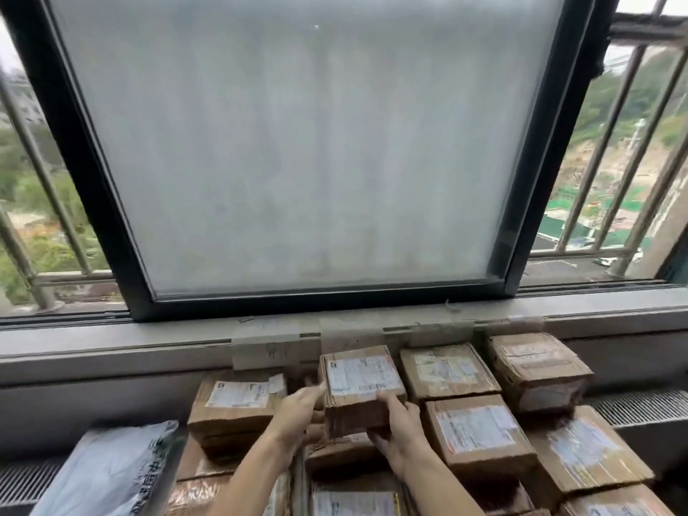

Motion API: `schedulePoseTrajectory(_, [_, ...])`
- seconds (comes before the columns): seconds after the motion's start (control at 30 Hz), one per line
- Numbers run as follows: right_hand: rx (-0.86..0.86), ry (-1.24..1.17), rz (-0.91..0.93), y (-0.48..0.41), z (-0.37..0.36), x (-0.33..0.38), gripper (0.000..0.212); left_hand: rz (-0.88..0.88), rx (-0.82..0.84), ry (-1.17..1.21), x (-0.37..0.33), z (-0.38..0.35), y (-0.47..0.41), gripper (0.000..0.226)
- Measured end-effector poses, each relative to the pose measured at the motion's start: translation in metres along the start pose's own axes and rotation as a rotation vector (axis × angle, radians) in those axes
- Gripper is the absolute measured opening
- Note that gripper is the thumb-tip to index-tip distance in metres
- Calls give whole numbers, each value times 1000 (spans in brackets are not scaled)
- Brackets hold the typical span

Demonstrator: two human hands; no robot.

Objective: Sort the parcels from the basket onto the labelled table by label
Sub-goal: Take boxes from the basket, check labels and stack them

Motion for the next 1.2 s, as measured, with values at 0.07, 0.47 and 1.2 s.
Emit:
schedulePoseTrajectory(0.07, [-7,43,-13,-16,-3,-4,49,37,-19,-39,1,-12,3,45])
schedulePoseTrajectory(0.47, [14,193,-96,-62,1,-16,45,37,-135,-40,37,-49,-25,52])
schedulePoseTrajectory(1.2, [551,469,23,224,-172,-229,21,-40,-623,190,124,282,164,12])
Point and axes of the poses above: each hand's wrist, its own y-axis away from the middle knuckle, its own z-axis out of the back of the hand, x = y × z, the point moved 1 cm from there along -y, towards the middle knuckle, and after that the axes turned 11 degrees about -x, right-handed, at the moved point
